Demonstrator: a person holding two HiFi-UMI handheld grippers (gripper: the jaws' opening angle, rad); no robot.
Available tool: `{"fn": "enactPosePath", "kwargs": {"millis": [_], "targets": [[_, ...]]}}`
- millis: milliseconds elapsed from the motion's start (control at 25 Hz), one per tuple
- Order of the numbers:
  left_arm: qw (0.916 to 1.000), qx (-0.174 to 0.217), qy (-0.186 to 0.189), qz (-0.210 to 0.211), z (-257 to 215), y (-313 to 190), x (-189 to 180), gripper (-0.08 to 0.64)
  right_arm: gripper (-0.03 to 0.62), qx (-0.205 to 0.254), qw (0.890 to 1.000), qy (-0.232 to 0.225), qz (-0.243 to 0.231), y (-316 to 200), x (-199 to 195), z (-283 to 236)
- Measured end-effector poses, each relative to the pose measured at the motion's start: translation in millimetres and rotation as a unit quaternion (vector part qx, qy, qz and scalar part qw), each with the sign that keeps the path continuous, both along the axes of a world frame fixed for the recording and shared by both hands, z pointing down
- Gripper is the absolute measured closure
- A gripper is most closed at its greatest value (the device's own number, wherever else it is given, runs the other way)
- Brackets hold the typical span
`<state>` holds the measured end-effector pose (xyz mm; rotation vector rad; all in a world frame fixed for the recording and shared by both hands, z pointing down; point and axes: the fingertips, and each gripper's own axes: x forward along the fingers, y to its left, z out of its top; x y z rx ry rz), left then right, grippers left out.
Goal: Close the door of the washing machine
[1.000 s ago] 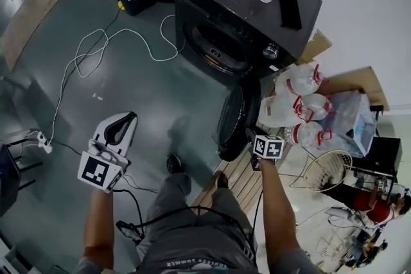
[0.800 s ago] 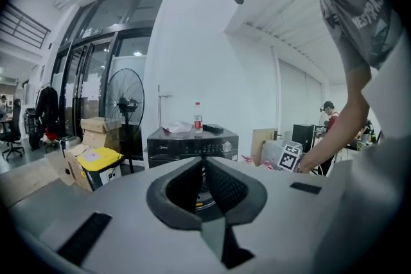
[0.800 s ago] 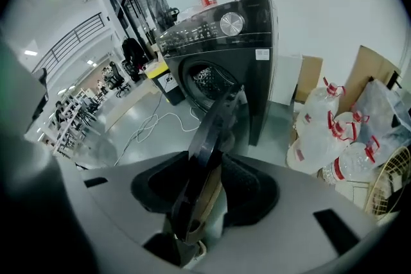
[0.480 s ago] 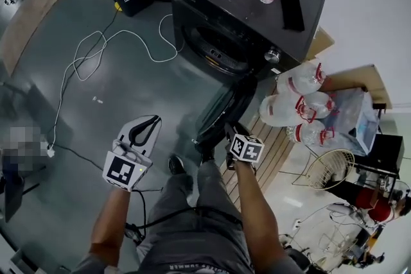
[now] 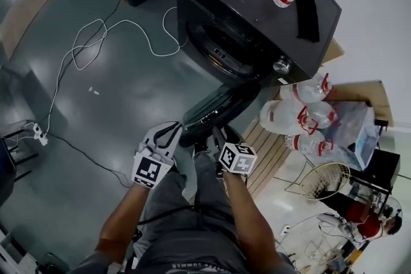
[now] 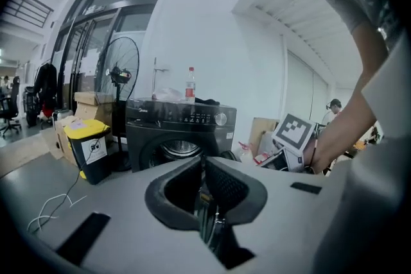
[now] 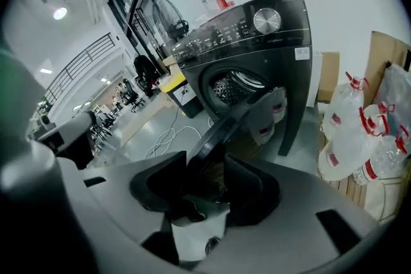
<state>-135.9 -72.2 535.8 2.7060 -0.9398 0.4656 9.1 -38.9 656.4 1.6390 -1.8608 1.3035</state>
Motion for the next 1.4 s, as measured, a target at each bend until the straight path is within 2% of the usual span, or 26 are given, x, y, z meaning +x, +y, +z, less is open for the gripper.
{"fn": "enactPosePath", "kwargs": {"millis": [280,400,480,680,840,920,1400], "targets": [[0.9996,-0.015,-0.023,-0.002,55.7,-5.0,32.0,0.529,0.396,0.017,0.998,0.016,-0.066,-18.5,-16.6,-1.8],[0.9992,-0.021,-0.033,-0.01,74.7,-13.1,37.1,0.529,0.411,0.035,0.993,0.05,-0.096,-28.5,-17.9,-7.9],[0.9987,-0.025,-0.042,-0.012,85.8,-18.8,39.6,0.529,0.44,0.054,0.989,0.081,-0.116,-37.4,-15.1,-14.3],[0.9974,-0.034,-0.061,-0.018,107.9,-35.0,45.7,0.529,0.439,0.083,0.972,0.146,-0.166,-60.6,-4.3,-22.9],[0.9971,-0.034,-0.063,-0.024,115.8,-45.7,47.0,0.529,0.439,0.094,0.959,0.177,-0.2,-75.1,-1.9,-22.6],[0.997,-0.031,-0.063,-0.032,116.2,-52.4,44.2,0.529,0.459,0.098,0.954,0.186,-0.214,-79.2,-3.9,-22.4],[0.9953,-0.021,-0.067,-0.067,115.5,-97.1,29.2,0.529,0.477,0.109,0.951,0.187,-0.22,-111.4,-15.4,-27.6]]}}
